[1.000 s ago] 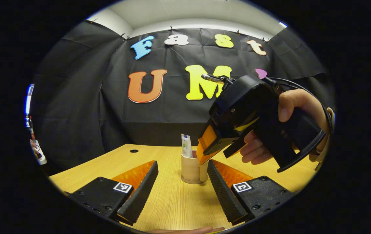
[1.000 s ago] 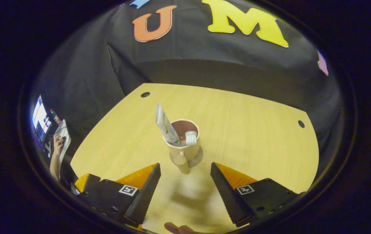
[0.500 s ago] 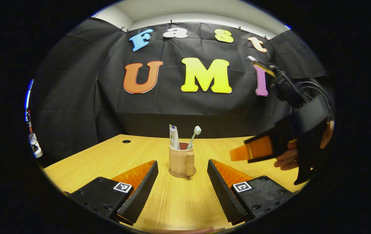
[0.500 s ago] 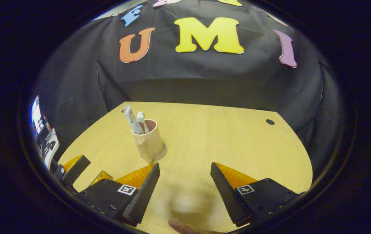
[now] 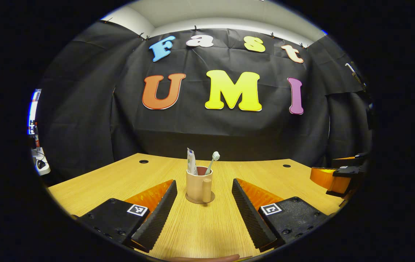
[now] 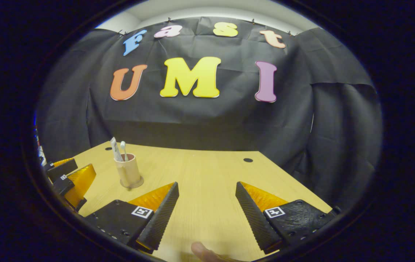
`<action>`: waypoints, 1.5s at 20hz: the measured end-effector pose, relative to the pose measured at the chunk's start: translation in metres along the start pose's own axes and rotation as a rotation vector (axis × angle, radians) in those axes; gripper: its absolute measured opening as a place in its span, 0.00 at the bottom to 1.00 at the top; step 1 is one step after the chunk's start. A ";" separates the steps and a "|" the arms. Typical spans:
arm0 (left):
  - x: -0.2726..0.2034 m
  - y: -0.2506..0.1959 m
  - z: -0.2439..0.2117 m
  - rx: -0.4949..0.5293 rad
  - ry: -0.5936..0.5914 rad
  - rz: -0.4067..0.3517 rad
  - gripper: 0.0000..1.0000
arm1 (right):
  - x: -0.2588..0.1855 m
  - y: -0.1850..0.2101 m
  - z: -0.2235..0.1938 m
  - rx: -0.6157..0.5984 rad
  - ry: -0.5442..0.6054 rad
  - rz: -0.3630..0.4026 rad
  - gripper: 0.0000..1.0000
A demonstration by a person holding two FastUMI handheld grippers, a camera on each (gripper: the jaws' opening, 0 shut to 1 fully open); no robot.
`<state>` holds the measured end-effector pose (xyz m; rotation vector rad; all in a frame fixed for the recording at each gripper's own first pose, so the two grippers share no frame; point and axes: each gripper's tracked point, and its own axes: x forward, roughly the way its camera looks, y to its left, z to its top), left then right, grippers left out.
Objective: Put the toothbrush and toothpaste on the desktop into the cup, then pick up the cup and place it on the coaster on the desktop.
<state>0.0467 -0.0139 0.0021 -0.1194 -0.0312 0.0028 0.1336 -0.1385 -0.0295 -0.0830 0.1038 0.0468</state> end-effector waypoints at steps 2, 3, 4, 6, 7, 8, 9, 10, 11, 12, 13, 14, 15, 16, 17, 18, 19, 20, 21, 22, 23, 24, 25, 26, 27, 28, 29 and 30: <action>-0.004 -0.005 0.002 -0.008 -0.004 -0.010 0.96 | -0.011 0.001 0.010 0.000 -0.071 0.014 0.96; -0.004 -0.007 0.004 0.001 -0.004 -0.011 0.96 | -0.014 0.002 0.014 -0.005 -0.107 0.007 0.93; -0.006 -0.006 0.005 0.012 -0.007 -0.009 0.96 | -0.019 0.003 0.017 -0.010 -0.136 0.004 0.96; -0.007 -0.006 0.009 0.023 -0.010 -0.008 0.96 | -0.026 0.005 0.020 -0.030 -0.174 0.006 0.96; -0.009 -0.006 0.012 0.025 -0.014 -0.010 0.96 | -0.027 0.006 0.019 -0.036 -0.175 0.002 0.96; -0.010 -0.006 0.014 0.028 -0.016 -0.011 0.96 | -0.027 0.009 0.018 -0.035 -0.172 0.005 0.95; -0.010 -0.004 0.015 0.029 -0.017 -0.004 0.96 | -0.025 0.010 0.016 -0.026 -0.159 0.001 0.96; -0.011 -0.003 0.016 0.029 -0.019 -0.002 0.96 | -0.025 0.015 0.015 -0.014 -0.153 0.013 0.95; -0.012 -0.003 0.017 0.028 -0.018 0.000 0.96 | -0.025 0.018 0.016 -0.005 -0.150 0.019 0.95; -0.011 -0.004 0.017 0.026 -0.017 -0.001 0.96 | -0.025 0.013 0.014 -0.001 -0.146 0.016 0.98; -0.012 -0.003 0.018 0.028 -0.014 0.001 0.96 | -0.024 0.012 0.015 0.003 -0.146 0.011 0.95; -0.011 -0.004 0.017 0.031 -0.012 0.001 0.96 | -0.024 0.014 0.015 0.010 -0.149 0.009 0.95; -0.011 -0.004 0.018 0.033 -0.012 0.003 0.96 | -0.024 0.014 0.016 0.017 -0.150 0.010 0.95; -0.012 -0.004 0.018 0.033 -0.013 0.005 0.96 | -0.025 0.013 0.016 0.025 -0.153 0.009 0.97; -0.012 -0.003 0.018 0.034 -0.015 0.008 0.96 | -0.024 0.012 0.017 0.030 -0.157 0.003 0.97; -0.011 -0.003 0.019 0.034 -0.014 0.009 0.96 | -0.023 0.012 0.016 0.033 -0.157 -0.001 0.97; -0.011 -0.004 0.018 0.034 -0.010 0.006 0.96 | -0.022 0.012 0.015 0.034 -0.156 -0.001 0.95; -0.012 -0.006 0.017 0.035 -0.008 0.002 0.96 | -0.022 0.011 0.015 0.034 -0.156 -0.003 0.95; -0.012 -0.006 0.017 0.035 -0.007 0.001 0.96 | -0.021 0.010 0.014 0.035 -0.154 -0.008 0.95; -0.011 -0.006 0.016 0.034 -0.005 0.000 0.96 | -0.020 0.010 0.012 0.035 -0.150 -0.007 0.95; -0.012 -0.007 0.016 0.034 -0.004 -0.004 0.96 | -0.021 0.010 0.011 0.037 -0.146 -0.003 0.95; -0.012 -0.007 0.015 0.036 0.000 -0.003 0.96 | -0.021 0.009 0.011 0.039 -0.145 -0.005 0.98; -0.012 -0.006 0.015 0.039 0.000 -0.002 0.96 | -0.020 0.009 0.011 0.039 -0.147 -0.008 0.98; -0.012 -0.006 0.015 0.041 -0.001 -0.001 0.96 | -0.020 0.009 0.011 0.037 -0.150 -0.009 0.97; -0.012 -0.007 0.015 0.042 -0.001 -0.002 0.96 | -0.020 0.008 0.010 0.035 -0.149 -0.010 0.95; -0.012 -0.007 0.015 0.041 0.001 -0.003 0.96 | -0.020 0.009 0.009 0.035 -0.148 -0.010 0.95; -0.013 -0.007 0.014 0.041 0.004 -0.001 0.96 | -0.020 0.009 0.009 0.035 -0.147 -0.008 0.95; -0.013 -0.006 0.014 0.040 0.004 0.000 0.96 | -0.022 0.010 0.009 0.034 -0.146 -0.006 0.95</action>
